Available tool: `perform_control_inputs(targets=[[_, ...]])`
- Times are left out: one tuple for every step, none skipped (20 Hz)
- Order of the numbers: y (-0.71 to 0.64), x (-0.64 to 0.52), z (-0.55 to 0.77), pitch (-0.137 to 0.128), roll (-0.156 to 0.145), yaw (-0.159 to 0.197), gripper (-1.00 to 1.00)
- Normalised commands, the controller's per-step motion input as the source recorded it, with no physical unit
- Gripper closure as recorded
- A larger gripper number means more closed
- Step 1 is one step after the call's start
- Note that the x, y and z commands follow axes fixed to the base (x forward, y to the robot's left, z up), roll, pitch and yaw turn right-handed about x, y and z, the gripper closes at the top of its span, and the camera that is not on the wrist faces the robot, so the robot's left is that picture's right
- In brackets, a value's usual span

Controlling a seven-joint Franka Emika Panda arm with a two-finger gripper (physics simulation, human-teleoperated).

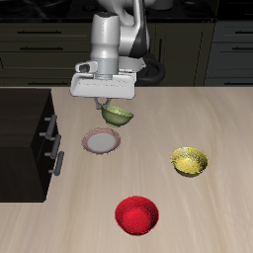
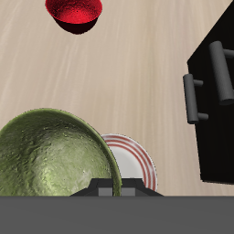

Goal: Place the green bowl on the plate

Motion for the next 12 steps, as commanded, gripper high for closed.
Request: perform_control_inputs(targets=[[-0.02, -0.36, -0.05, 0.033, 0.017, -0.025, 1.0], [0.04, -0.3, 0.05, -0.024, -0.01, 0.026, 1.0], [-0.08, -0.23, -0.11, 0.069, 0.056, -0.029, 1.0], [-0.02, -0.19, -0.02, 0.039, 0.021, -0.043, 1.0], [-0.12, -0.18, 0.07, -0.066, -0.053, 0.082, 1.0], [-0.17, -0.2, -0.05, 0.025, 0.006, -0.013, 1.0], [-0.17, -0.18, -0.06, 0.047, -0.014, -0.051, 1.0], [-0.1, -0.26, -0.01, -0.013, -0.019, 0.039, 1.0], [-0.16, -0.19, -0.04, 0.013, -0.015, -0.027, 1.0], [-0.17, -0.53, -0.09, 0.061, 0.012, -0.04, 1.0], [0.0, 0.09, -0.03, 0.0, 0.0, 0.0, 1.0], [-0.15, -0.4, -0.04, -0.007, -0.011, 0.03, 1.0]])
